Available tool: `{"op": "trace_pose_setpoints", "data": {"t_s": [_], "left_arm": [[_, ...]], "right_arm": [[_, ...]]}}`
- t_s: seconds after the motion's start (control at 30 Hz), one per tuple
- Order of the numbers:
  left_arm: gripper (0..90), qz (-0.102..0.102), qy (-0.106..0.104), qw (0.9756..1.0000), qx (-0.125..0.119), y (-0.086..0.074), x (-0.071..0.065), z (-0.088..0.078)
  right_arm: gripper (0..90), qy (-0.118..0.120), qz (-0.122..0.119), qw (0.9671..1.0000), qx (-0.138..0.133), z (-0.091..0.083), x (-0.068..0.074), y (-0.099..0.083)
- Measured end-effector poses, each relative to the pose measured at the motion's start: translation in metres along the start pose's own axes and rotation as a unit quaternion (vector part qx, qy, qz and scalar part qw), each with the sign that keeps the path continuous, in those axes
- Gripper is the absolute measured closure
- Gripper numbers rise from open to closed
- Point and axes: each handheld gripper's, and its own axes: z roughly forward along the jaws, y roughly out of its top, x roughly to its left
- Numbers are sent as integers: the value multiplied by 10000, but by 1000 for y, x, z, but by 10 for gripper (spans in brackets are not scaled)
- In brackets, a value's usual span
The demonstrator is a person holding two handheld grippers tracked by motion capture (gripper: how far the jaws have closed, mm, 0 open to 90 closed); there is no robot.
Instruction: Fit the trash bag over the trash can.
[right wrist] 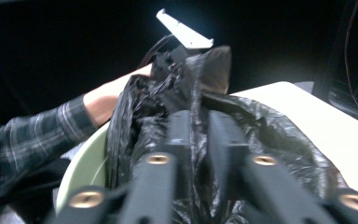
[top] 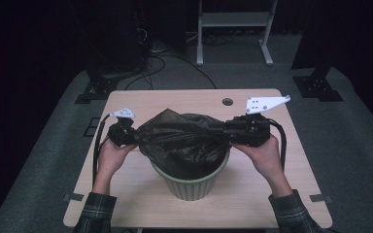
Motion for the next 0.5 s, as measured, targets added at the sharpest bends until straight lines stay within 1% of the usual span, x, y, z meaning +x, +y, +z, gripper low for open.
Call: {"op": "trace_pose_setpoints", "data": {"t_s": [0.03, 0.07, 0.13, 0.23, 0.37, 0.4, 0.5], "left_arm": [[900, 12, -52, 10000, -36, 0, -1, -2], [899, 18, -108, 9999, -73, 0, -2, -3], [889, 20, -193, 9997, -132, -1, -5, -5], [890, 65, -286, 9994, -203, -3, -10, -10], [890, 58, -324, 9991, -259, -8, -15, -14], [890, 57, -324, 9991, -275, -10, -15, -15], [891, 35, -352, 9990, -259, -14, -15, -15]], "right_arm": [[873, 59, -38, 10000, 26, 1, 2, -1], [896, 121, -112, 9999, 50, 1, 4, -3], [897, 192, -144, 9997, 84, 2, 9, -6], [898, 327, -204, 9992, 113, 2, 20, -13], [898, 544, -245, 9981, 129, 1, 38, -27], [898, 579, -278, 9978, 176, 1, 43, -31], [898, 708, -243, 9968, 279, 3, 52, -44]]}}
